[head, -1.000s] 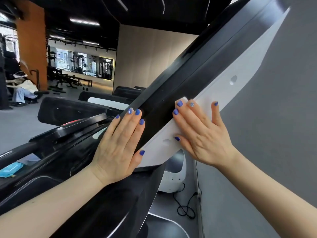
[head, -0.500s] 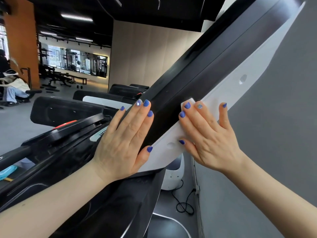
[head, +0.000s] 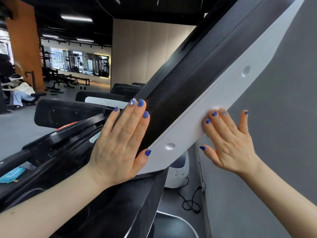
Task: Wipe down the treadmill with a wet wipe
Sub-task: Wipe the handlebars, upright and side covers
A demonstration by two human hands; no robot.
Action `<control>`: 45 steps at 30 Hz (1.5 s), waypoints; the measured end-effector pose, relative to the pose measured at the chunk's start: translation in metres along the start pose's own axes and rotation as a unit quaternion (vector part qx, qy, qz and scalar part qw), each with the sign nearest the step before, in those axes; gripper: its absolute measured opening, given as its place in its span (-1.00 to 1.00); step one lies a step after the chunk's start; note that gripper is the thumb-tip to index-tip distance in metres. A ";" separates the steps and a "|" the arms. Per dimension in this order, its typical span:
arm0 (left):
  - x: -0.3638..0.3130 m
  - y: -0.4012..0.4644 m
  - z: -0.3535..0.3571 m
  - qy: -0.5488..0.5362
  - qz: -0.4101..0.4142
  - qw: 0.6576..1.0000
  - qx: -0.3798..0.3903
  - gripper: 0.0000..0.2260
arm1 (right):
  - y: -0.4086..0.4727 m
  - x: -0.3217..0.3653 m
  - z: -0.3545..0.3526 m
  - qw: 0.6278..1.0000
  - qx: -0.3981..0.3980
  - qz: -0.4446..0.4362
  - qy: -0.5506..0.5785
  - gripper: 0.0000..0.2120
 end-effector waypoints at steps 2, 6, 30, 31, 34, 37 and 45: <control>0.000 -0.001 0.000 0.001 -0.001 1.000 0.003 -0.38 | 0.007 0.003 -0.003 1.000 -0.013 -0.001 0.006 -0.38; 0.001 0.000 0.000 0.004 -0.002 1.000 0.004 -0.38 | 0.063 0.025 -0.015 0.997 -0.064 -0.025 0.047 -0.36; 0.000 0.002 -0.001 0.004 -0.002 1.000 -0.004 -0.38 | 0.087 0.009 -0.047 0.999 -0.037 0.037 0.003 -0.40; 0.000 0.002 -0.001 0.003 -0.002 1.000 -0.004 -0.38 | 0.079 0.007 -0.048 0.999 -0.027 0.047 -0.005 -0.40; -0.001 0.002 -0.002 0.006 -0.002 1.000 -0.005 -0.39 | 0.070 0.000 -0.060 0.997 -0.001 0.068 -0.032 -0.41; 0.001 0.003 -0.002 0.003 -0.004 1.000 -0.007 -0.40 | 0.097 0.001 -0.082 0.995 -0.006 0.092 -0.029 -0.41; 0.001 0.003 -0.001 -0.012 -0.030 0.999 -0.012 -0.37 | 0.128 0.059 -0.070 0.993 0.069 0.096 -0.007 -0.36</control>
Point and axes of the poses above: each hand's wrist, its own y-axis towards the middle knuckle, its own z-axis out of the palm, x = y × z, the point moved 1 cm from there along y, towards the middle knuckle, and after that the axes turned 14 degrees about y, right-handed, at the moved point
